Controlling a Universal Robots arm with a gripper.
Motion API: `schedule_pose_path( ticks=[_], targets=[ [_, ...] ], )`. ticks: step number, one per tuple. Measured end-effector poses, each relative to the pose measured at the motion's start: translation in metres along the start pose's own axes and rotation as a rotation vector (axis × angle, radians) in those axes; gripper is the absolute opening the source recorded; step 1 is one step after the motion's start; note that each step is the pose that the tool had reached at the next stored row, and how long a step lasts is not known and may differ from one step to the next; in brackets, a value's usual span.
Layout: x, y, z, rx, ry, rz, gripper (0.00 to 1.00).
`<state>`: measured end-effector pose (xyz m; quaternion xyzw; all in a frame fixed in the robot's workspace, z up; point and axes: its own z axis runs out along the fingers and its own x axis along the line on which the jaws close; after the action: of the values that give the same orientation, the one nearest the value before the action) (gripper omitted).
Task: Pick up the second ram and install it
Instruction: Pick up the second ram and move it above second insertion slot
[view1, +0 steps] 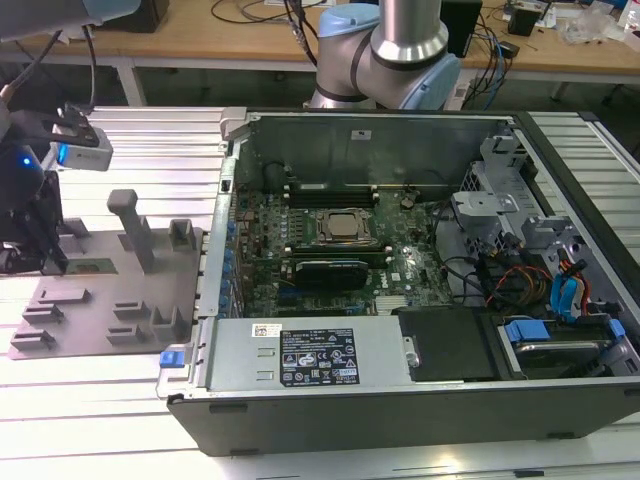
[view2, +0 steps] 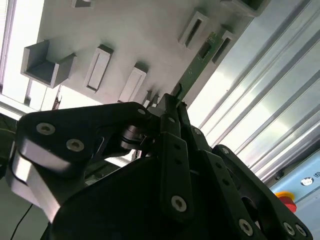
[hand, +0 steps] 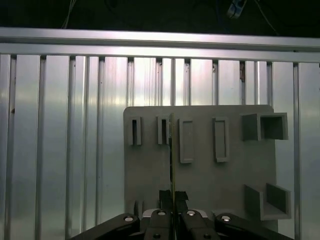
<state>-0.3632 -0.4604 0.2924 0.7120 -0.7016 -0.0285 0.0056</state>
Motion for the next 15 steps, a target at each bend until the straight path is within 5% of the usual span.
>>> schedule_pose_path(
  ticks=[4,8,15],
  targets=[
    [-0.0003,0.0005,-0.0099,0.0,0.0,0.0,0.11],
    [-0.0009,0.0014,-0.0284,0.0,0.0,0.0,0.11],
    [-0.0014,0.0021,-0.0433,0.0,-0.0005,0.0,0.11]
  ],
)
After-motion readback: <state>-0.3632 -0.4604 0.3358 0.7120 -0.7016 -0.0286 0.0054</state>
